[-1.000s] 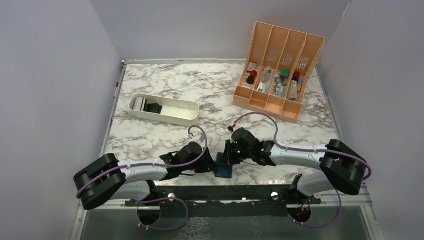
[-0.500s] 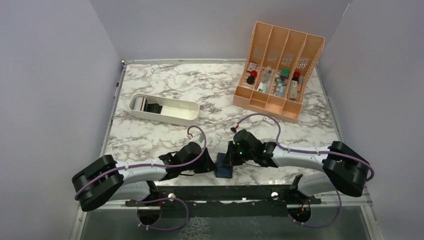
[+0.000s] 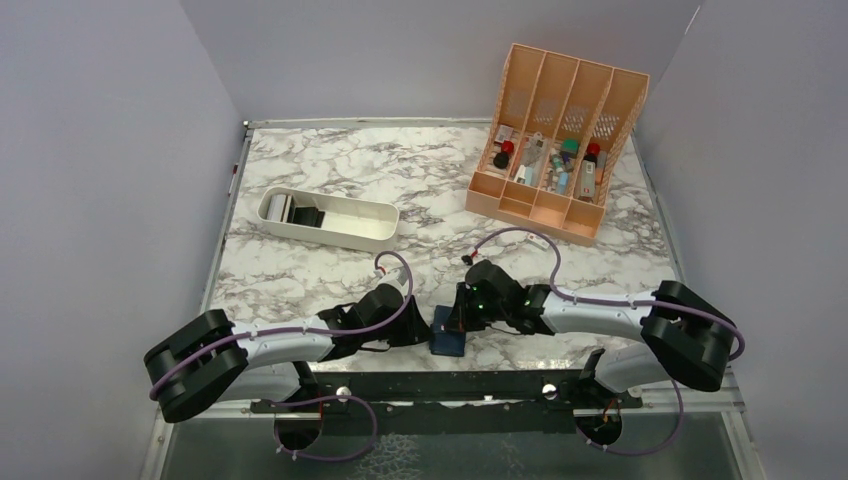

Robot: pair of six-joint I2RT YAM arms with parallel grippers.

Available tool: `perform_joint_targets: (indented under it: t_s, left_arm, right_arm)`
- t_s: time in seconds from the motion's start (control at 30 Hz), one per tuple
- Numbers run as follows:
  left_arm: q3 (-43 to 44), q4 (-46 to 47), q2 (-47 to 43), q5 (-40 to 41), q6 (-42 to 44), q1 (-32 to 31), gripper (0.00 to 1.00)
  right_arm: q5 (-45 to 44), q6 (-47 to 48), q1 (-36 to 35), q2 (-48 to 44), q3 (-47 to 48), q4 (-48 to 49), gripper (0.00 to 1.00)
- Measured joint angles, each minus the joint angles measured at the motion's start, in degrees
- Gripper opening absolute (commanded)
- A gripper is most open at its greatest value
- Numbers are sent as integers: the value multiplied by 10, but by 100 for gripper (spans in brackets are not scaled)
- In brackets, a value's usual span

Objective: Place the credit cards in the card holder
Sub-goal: Close the card holder at the center of the board.

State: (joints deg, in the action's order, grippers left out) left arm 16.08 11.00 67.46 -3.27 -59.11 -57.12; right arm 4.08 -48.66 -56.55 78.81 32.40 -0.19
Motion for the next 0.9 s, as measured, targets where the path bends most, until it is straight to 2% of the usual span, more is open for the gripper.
perform_joint_targets:
  t_s: [0.43,0.9]
  left_arm:
    - [6,-24,-10,4,6,0,34]
    - [62,-85,-38,59,46,2,34]
  right_arm:
    - [-3,-14,0,12,2,1,1]
    - [-5,-19,0,37,34,-27,1]
